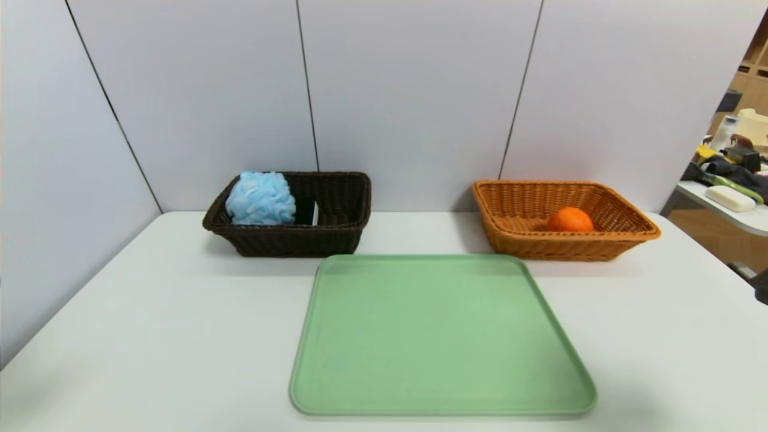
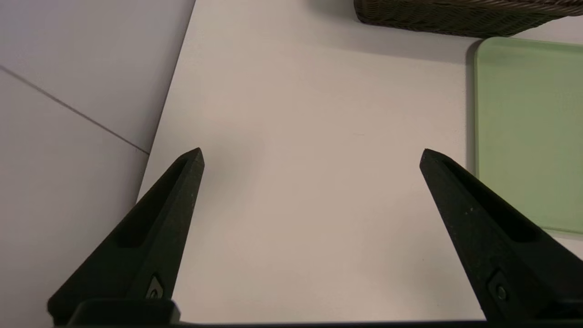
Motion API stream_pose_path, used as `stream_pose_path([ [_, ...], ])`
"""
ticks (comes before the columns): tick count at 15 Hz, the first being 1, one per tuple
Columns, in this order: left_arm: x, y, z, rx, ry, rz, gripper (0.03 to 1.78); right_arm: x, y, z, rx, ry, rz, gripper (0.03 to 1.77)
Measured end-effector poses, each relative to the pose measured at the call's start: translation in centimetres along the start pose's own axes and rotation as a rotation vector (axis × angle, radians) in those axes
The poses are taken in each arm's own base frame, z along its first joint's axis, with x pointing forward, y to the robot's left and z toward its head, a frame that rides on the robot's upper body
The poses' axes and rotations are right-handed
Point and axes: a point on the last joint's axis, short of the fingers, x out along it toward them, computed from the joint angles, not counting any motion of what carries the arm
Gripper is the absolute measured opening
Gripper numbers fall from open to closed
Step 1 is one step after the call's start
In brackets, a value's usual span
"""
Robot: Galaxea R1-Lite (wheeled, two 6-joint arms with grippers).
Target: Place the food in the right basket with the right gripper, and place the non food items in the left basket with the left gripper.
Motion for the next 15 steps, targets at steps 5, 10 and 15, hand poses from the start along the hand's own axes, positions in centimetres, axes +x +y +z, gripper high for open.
stream_pose_path([
  [5, -2.5, 1.5, -5.1, -0.081, -0.102, -0.012, 1.69, -2.5, -1.0, -3.0, 0.031, -0.029, -0.053, 1.7],
  [10, -4.3, 2.0, -9.9, -0.116, -0.191, -0.034, 1.69, -4.6, -1.3, -4.6, 0.026, -0.098, -0.076, 1.7],
  [15, -5.5, 2.4, -13.1, -0.057, -0.251, -0.033, 1.69, -6.7, -1.5, -7.6, 0.029, -0.19, -0.094, 1.7],
])
